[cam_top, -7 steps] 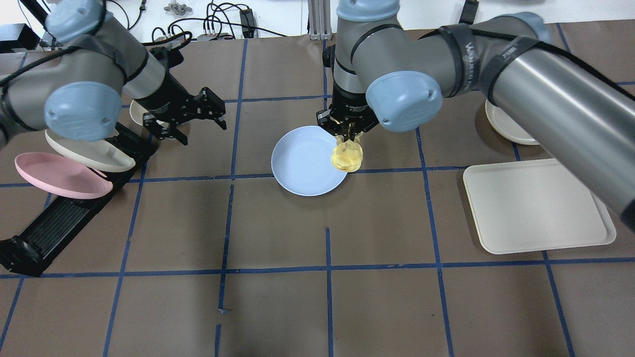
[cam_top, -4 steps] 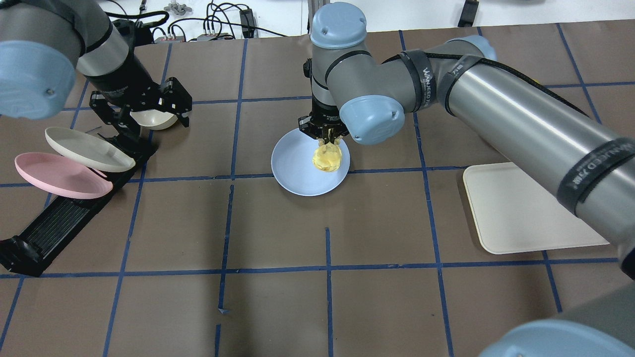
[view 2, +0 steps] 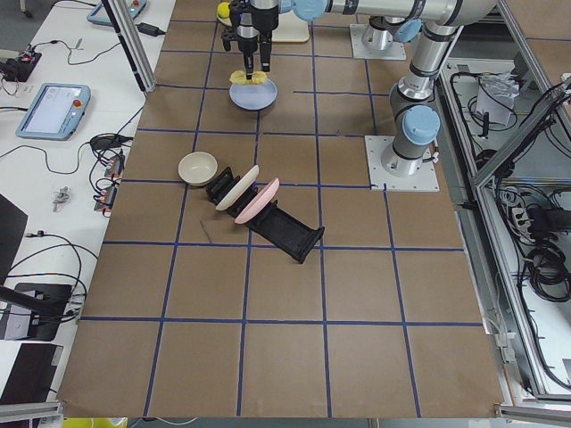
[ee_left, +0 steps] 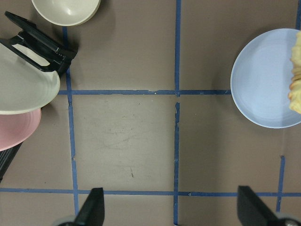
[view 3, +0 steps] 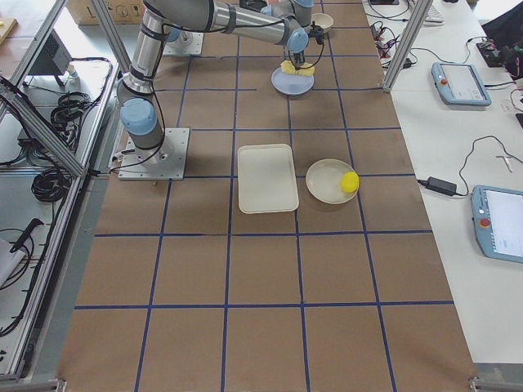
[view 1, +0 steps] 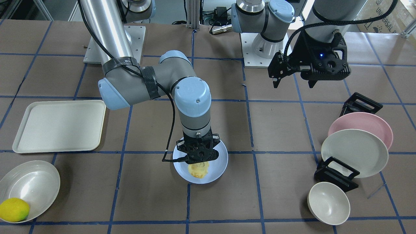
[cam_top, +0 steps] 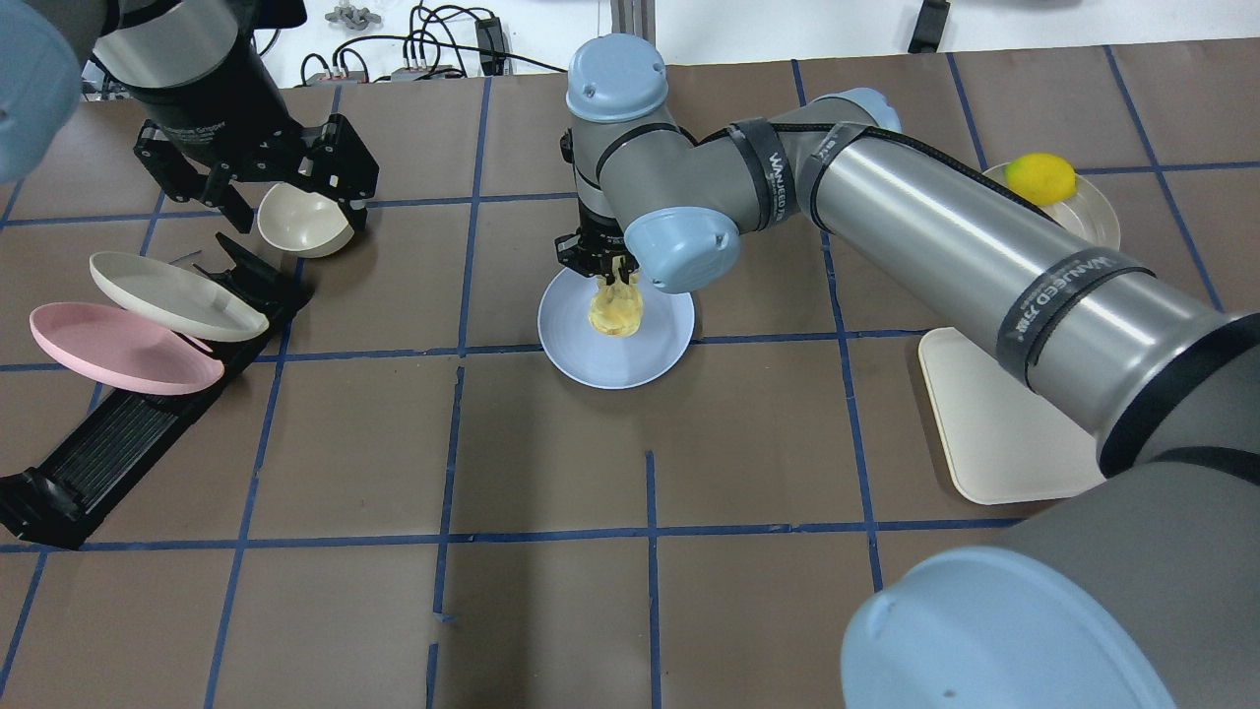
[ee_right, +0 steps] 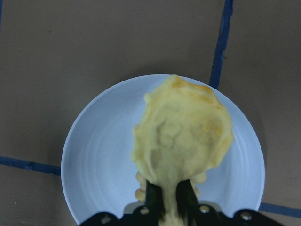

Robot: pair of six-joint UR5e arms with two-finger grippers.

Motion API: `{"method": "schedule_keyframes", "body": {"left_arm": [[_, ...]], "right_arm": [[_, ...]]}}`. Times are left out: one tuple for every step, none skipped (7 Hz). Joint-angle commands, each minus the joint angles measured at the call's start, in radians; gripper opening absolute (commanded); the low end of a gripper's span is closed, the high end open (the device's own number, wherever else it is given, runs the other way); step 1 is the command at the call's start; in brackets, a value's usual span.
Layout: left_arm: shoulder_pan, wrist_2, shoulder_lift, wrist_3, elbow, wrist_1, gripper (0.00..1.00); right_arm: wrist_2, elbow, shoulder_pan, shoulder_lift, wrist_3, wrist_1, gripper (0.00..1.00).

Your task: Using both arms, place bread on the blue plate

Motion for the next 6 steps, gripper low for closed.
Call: {"method": "schedule_keyframes", "body": {"left_arm": [[-0.002, 0.000, 0.002, 0.006, -0.007, 0.006, 1.00], [-0.002, 0.001, 0.011, 0.008, -0.007, 0.006, 1.00], [-0.002, 0.003, 0.018, 0.008, -0.007, 0.005, 1.00], [-0.002, 0.003, 0.020, 0.006, -0.007, 0.005, 1.00], [-0.002, -0.002, 0.018, 0.004, -0.007, 0.005, 1.00], [-0.002, -0.006, 0.011, -0.008, -0.006, 0.006, 1.00]], "right_arm": [[-0.007, 0.005, 0.003, 0.028, -0.005, -0.085, 0.64], [-0.007, 0.002, 0.002, 0.035, -0.003, -0.120, 0.99], [-0.007, -0.012, -0.003, 0.020, -0.011, -0.100, 1.00], [-0.007, -0.017, -0.011, -0.014, -0.015, -0.049, 1.00], [-0.023, 0.006, -0.024, -0.069, -0.063, -0.034, 0.99], [-0.071, 0.026, -0.043, -0.124, -0.098, 0.023, 0.99]]}}
